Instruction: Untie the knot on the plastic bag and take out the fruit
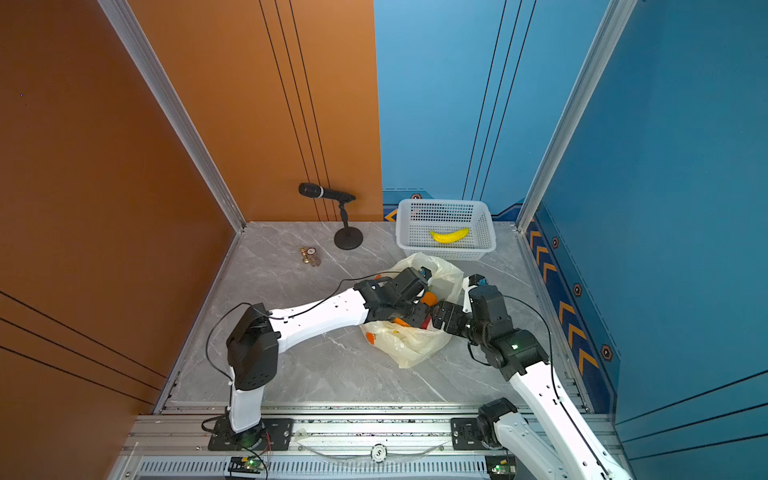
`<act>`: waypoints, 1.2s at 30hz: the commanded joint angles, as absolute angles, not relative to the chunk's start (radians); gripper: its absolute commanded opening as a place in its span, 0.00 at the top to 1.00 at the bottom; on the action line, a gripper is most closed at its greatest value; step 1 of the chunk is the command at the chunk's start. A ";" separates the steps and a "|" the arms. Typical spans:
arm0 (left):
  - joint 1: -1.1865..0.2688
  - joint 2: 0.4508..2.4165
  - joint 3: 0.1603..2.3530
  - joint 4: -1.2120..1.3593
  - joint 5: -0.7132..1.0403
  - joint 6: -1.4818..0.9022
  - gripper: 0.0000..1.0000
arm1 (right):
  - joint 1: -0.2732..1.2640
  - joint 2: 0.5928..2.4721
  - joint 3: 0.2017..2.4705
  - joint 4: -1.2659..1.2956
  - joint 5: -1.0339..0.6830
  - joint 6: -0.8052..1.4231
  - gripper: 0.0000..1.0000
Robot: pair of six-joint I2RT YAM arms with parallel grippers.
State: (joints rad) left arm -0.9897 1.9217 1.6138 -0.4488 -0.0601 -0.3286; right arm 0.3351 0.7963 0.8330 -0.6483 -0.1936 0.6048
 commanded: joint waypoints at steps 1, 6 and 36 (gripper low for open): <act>-0.965 1.821 1.546 -0.279 0.004 -0.255 0.59 | 0.317 0.809 0.907 -0.629 -0.262 0.625 0.08; -0.942 1.734 1.470 -0.134 0.033 -0.109 0.59 | 0.310 0.844 1.000 -0.657 -0.327 0.620 0.08; -1.049 1.571 1.220 0.330 0.163 0.504 0.62 | 0.349 0.929 1.053 -0.594 -0.490 0.644 0.48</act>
